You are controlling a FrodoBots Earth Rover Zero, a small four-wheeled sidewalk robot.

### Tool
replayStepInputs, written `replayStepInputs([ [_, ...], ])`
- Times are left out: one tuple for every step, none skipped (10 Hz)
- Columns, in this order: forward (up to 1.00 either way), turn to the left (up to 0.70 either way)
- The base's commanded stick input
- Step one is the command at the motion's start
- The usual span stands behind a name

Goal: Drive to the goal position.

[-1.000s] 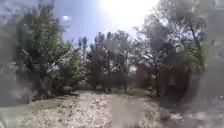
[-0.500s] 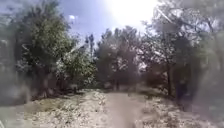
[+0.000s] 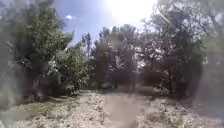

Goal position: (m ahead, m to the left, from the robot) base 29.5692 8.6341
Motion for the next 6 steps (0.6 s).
replayStepInputs([
  [0.70, 0.00],
  [0.70, 0.06],
  [0.70, 0.35],
  [0.70, 0.35],
  [0.70, 0.35],
  [0.70, 0.35],
])
